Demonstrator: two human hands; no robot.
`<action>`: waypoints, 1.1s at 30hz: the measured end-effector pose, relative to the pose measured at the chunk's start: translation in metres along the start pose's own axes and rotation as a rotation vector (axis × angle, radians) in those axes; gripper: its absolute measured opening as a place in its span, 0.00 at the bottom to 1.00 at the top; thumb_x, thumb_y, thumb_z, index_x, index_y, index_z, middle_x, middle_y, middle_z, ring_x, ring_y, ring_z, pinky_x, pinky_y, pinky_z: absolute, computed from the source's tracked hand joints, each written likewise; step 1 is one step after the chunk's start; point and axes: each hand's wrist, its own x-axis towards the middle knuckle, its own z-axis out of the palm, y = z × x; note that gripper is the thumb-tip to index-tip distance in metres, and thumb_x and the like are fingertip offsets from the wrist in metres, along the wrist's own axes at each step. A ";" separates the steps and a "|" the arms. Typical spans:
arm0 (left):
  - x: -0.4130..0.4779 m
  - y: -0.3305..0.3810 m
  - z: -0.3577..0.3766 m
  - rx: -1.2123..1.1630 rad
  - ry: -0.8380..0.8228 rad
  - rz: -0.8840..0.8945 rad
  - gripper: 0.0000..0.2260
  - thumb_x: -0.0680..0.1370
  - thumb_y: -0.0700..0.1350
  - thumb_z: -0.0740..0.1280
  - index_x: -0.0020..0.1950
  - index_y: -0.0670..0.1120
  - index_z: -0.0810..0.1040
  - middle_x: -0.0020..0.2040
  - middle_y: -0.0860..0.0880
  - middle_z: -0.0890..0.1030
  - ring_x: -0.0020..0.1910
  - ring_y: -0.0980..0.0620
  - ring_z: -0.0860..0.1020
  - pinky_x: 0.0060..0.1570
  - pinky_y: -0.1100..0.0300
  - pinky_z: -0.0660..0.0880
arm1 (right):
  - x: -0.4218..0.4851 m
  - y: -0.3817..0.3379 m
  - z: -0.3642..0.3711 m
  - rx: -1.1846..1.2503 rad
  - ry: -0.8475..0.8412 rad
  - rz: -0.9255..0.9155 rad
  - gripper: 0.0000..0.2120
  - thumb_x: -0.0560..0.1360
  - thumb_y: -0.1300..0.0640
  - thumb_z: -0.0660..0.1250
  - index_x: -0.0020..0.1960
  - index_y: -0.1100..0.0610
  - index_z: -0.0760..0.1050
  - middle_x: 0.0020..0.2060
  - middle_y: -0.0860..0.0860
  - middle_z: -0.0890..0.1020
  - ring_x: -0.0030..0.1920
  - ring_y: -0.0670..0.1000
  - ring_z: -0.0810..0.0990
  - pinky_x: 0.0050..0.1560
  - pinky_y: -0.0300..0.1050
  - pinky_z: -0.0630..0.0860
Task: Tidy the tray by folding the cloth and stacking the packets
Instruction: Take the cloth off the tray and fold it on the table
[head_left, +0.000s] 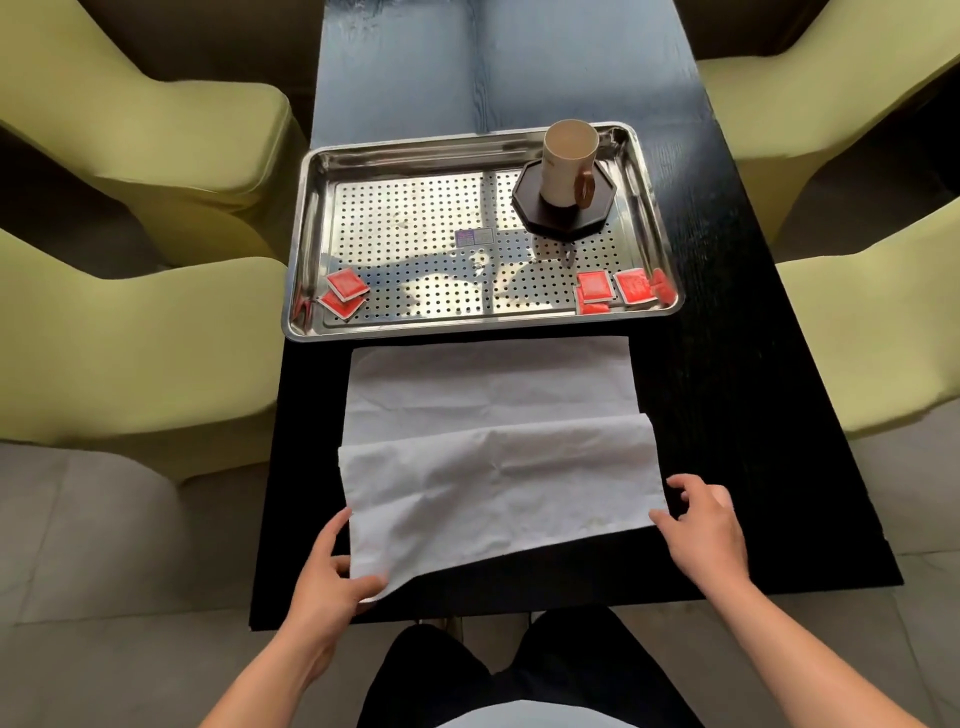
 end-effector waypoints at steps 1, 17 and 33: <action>0.000 -0.003 0.000 -0.025 0.016 0.001 0.40 0.71 0.27 0.72 0.69 0.65 0.68 0.44 0.42 0.86 0.44 0.44 0.86 0.41 0.48 0.82 | -0.003 0.002 0.002 -0.007 0.005 0.003 0.20 0.74 0.54 0.74 0.63 0.53 0.74 0.50 0.51 0.77 0.41 0.51 0.76 0.40 0.46 0.70; 0.006 0.015 -0.018 -0.291 0.127 0.014 0.13 0.77 0.29 0.62 0.50 0.38 0.84 0.57 0.43 0.82 0.48 0.47 0.81 0.39 0.55 0.80 | -0.027 0.005 -0.007 0.410 -0.182 0.003 0.13 0.76 0.64 0.66 0.48 0.47 0.83 0.47 0.45 0.85 0.46 0.48 0.85 0.54 0.51 0.81; -0.018 0.047 -0.045 0.200 0.023 0.505 0.04 0.72 0.49 0.72 0.41 0.54 0.87 0.47 0.52 0.81 0.49 0.49 0.80 0.51 0.55 0.76 | -0.022 -0.009 -0.059 0.189 0.066 -0.421 0.08 0.77 0.65 0.68 0.51 0.55 0.84 0.53 0.46 0.81 0.52 0.46 0.80 0.51 0.27 0.72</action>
